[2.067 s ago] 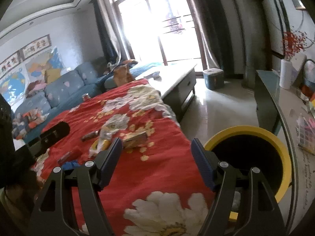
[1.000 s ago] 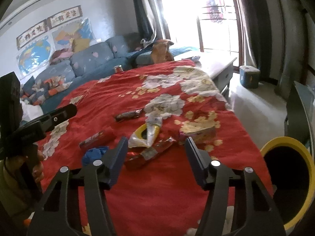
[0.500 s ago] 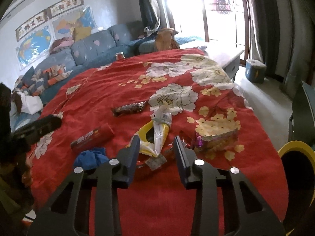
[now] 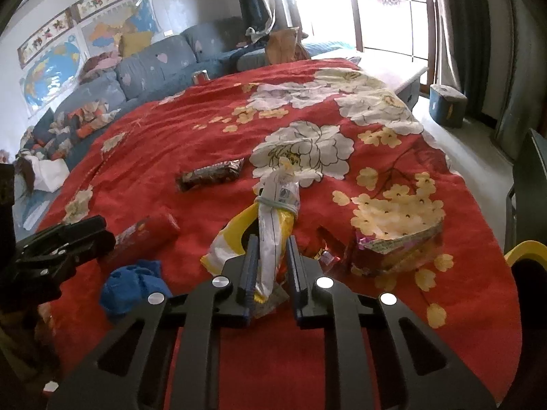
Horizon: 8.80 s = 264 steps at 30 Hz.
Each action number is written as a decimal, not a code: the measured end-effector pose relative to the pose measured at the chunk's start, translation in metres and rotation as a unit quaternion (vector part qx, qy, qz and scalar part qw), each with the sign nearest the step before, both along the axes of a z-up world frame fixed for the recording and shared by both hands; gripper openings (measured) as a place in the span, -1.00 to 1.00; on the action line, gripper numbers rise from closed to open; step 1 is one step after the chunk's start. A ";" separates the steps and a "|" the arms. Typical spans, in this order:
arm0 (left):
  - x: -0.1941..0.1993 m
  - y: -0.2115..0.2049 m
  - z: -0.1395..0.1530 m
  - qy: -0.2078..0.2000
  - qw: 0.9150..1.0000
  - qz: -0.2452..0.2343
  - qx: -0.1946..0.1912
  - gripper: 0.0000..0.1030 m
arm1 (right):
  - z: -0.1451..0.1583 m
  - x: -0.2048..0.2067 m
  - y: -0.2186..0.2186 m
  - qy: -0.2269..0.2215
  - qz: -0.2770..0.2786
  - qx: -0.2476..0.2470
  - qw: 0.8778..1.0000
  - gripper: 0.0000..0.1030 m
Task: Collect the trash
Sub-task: 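Close the left tool on the red drink can while the right tool grasps the yellow-white wrapper, then carry the red can and yellow-white wrapper with both tools over the bin, then open the left tool to drop the red can while the right tool drops the wrapper into the bin, then move both tools back over the bedspread toward the remaining trash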
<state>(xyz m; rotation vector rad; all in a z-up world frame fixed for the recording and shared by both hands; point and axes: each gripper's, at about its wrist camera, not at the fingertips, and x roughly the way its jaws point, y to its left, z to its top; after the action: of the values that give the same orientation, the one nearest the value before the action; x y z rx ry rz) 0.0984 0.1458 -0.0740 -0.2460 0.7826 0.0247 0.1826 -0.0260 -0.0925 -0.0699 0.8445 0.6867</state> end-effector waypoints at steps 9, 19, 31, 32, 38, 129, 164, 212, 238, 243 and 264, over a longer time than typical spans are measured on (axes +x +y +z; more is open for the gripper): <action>0.006 -0.006 -0.015 0.023 1.000 -0.011 -0.007 -0.04 | -0.004 0.000 0.004 -0.006 -0.002 0.000 1.000 -0.77; 0.009 -0.003 -0.022 0.032 0.999 -0.011 -0.019 -0.22 | 0.007 -0.014 0.004 -0.033 0.006 0.023 0.999 -0.84; 0.000 0.005 -0.007 0.000 1.000 0.006 -0.025 -0.41 | 0.018 -0.033 -0.001 -0.045 0.011 0.040 0.998 -0.86; -0.002 0.007 -0.003 -0.007 1.000 0.009 -0.025 -0.42 | 0.019 -0.035 -0.002 -0.047 0.011 0.040 0.998 -0.86; -0.007 0.006 0.015 -0.032 0.999 0.015 -0.023 -0.47 | 0.024 -0.040 -0.008 -0.055 0.009 0.043 0.998 -0.86; 0.036 -0.311 0.063 -0.103 0.953 -0.284 0.028 -0.53 | 0.025 -0.019 -0.326 -0.065 -0.326 0.089 0.939 -0.86; 0.085 -0.381 0.016 -0.051 0.945 -0.324 0.010 -0.52 | -0.027 0.000 -0.391 0.016 -0.359 0.105 0.927 -0.69; 0.035 -0.256 0.058 -0.110 0.980 -0.164 0.014 0.77 | 0.052 -0.034 -0.271 -0.080 -0.255 0.088 0.959 0.40; 0.005 -0.151 0.062 -0.117 0.992 -0.046 0.008 0.77 | 0.060 -0.060 -0.184 -0.087 -0.160 0.079 0.980 0.46; 0.000 -0.131 0.062 -0.115 0.993 -0.026 0.017 0.77 | 0.059 -0.063 -0.162 -0.084 -0.134 0.073 0.985 0.46; -0.016 -0.049 0.035 -0.056 0.997 0.019 0.042 0.77 | 0.042 -0.061 -0.075 -0.048 -0.050 0.054 0.996 0.47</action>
<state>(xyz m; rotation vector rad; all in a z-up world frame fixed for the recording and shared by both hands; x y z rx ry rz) 0.0824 0.0973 -0.0394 -0.1813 0.6635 0.0791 0.1214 -0.1007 -0.0500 0.0365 0.7130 0.6284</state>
